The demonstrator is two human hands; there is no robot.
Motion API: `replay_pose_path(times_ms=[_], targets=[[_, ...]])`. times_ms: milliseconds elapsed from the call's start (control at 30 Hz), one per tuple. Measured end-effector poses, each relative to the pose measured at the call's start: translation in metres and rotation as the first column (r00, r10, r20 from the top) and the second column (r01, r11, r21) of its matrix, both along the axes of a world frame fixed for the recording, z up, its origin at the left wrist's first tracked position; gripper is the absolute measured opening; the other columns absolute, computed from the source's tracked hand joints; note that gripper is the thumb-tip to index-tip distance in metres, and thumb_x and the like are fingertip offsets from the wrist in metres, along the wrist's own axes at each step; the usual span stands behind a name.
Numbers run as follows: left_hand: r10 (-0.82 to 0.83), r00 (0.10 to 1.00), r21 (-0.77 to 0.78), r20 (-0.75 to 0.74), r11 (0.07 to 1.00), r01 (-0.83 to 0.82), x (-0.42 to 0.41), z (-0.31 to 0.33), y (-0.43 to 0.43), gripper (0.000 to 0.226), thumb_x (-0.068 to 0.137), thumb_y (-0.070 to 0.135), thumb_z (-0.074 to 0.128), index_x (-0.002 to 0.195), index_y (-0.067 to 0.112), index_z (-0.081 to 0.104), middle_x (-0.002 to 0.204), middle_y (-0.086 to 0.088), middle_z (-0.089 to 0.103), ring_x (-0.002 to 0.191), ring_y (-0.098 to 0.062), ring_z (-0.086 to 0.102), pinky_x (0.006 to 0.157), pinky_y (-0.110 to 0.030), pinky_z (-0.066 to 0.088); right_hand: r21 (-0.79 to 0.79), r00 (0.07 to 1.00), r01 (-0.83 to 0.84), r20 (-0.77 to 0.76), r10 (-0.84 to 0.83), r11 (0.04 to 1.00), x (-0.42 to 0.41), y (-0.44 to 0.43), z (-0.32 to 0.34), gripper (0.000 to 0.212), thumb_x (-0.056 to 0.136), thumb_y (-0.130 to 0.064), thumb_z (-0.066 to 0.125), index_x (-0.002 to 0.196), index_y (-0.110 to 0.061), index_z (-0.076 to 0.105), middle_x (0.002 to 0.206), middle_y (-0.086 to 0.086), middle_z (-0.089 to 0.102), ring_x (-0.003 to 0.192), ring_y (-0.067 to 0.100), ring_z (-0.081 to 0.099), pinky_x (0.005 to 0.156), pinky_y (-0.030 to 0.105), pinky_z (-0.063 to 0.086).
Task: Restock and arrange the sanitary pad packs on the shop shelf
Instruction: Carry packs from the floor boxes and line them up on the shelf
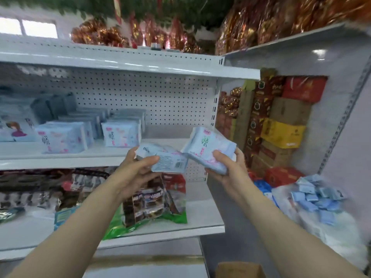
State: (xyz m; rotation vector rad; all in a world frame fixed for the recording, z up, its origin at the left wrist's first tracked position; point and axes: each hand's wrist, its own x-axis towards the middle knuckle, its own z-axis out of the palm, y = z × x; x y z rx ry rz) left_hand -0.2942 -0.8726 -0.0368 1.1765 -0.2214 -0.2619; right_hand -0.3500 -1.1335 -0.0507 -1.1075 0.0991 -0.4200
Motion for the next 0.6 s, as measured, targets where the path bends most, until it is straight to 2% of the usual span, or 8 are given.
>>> replay_pose_path(times_ms=[67,200,300,333,367,433,500,600], targets=[[0.042,0.999,-0.095,-0.019,0.995,-0.043,0.006,0.015,-0.01,0.059,0.072,-0.001,0.072,0.118,0.03,0.05,0.119,-0.013,0.068,0.098,-0.03,0.072,0.078,-0.04,0.062,-0.073,1.0,0.011,0.003,-0.01,0.997,0.009,-0.008,0.019,0.062,0.084,-0.008,0.077,0.133,-0.025,0.043,0.12,0.004,0.068,0.093,0.021,0.074,0.082,0.049,0.061],[0.107,0.993,-0.168,-0.038,0.979,-0.112,0.02,0.035,-0.028,0.068,0.078,-0.003,0.073,0.131,0.027,0.043,0.12,-0.016,0.066,0.108,-0.037,0.067,0.076,-0.041,0.062,-0.233,1.0,-0.002,-0.024,-0.004,0.972,0.034,-0.028,0.048,0.067,0.081,-0.011,0.082,0.132,-0.021,0.041,0.116,0.0,0.067,0.083,0.01,0.075,0.066,0.032,0.061],[0.185,0.982,-0.097,-0.027,0.978,-0.187,0.029,0.048,-0.048,0.033,0.085,0.004,0.071,0.102,0.02,0.048,0.106,-0.011,0.067,0.108,-0.036,0.066,0.087,-0.041,0.06,-0.29,0.998,-0.05,-0.051,0.036,0.956,0.056,-0.046,0.068,0.065,0.08,-0.014,0.084,0.131,-0.014,0.043,0.113,0.001,0.068,0.078,0.008,0.075,0.062,0.028,0.059],[0.198,0.98,-0.093,-0.025,0.975,-0.2,0.033,0.052,-0.054,0.031,0.084,0.01,0.073,0.1,0.019,0.049,0.105,-0.012,0.068,0.107,-0.036,0.067,0.092,-0.042,0.058,-0.3,0.997,-0.068,-0.061,0.052,0.951,0.063,-0.052,0.074,0.064,0.081,-0.017,0.083,0.13,-0.01,0.043,0.113,0.003,0.069,0.078,0.008,0.074,0.061,0.027,0.059],[0.204,0.978,-0.073,-0.034,0.976,-0.206,0.038,0.055,-0.06,0.037,0.08,0.017,0.078,0.107,0.016,0.052,0.108,-0.013,0.069,0.104,-0.036,0.069,0.092,-0.041,0.058,-0.312,0.995,-0.087,-0.072,0.068,0.946,0.07,-0.058,0.079,0.063,0.082,-0.02,0.083,0.13,-0.008,0.044,0.114,0.005,0.07,0.079,0.009,0.074,0.06,0.027,0.058],[0.214,0.976,-0.014,-0.048,0.977,-0.215,0.046,0.061,-0.071,0.067,0.071,0.031,0.084,0.127,0.009,0.055,0.116,-0.017,0.07,0.096,-0.036,0.073,0.081,-0.037,0.062,-0.343,0.991,-0.121,-0.099,0.093,0.932,0.084,-0.071,0.089,0.062,0.082,-0.027,0.083,0.127,-0.005,0.047,0.111,0.009,0.072,0.082,0.012,0.074,0.06,0.027,0.059],[0.237,0.971,0.033,-0.034,0.971,-0.236,0.05,0.066,-0.083,0.075,0.068,0.04,0.084,0.13,0.008,0.056,0.118,-0.019,0.069,0.092,-0.036,0.074,0.074,-0.035,0.063,-0.373,0.988,-0.145,-0.104,0.114,0.916,0.096,-0.084,0.096,0.062,0.082,-0.032,0.083,0.126,-0.005,0.049,0.108,0.009,0.074,0.086,0.016,0.074,0.064,0.03,0.06],[0.283,0.959,0.024,-0.006,0.959,-0.283,0.056,0.066,-0.096,0.086,0.068,0.046,0.085,0.141,0.025,0.045,0.13,-0.011,0.058,0.094,-0.038,0.073,0.085,-0.04,0.061,-0.398,0.982,-0.189,-0.094,0.165,0.897,0.114,-0.1,0.104,0.059,0.082,-0.032,0.082,0.124,-0.006,0.051,0.104,0.007,0.075,0.09,0.019,0.075,0.067,0.032,0.061]])
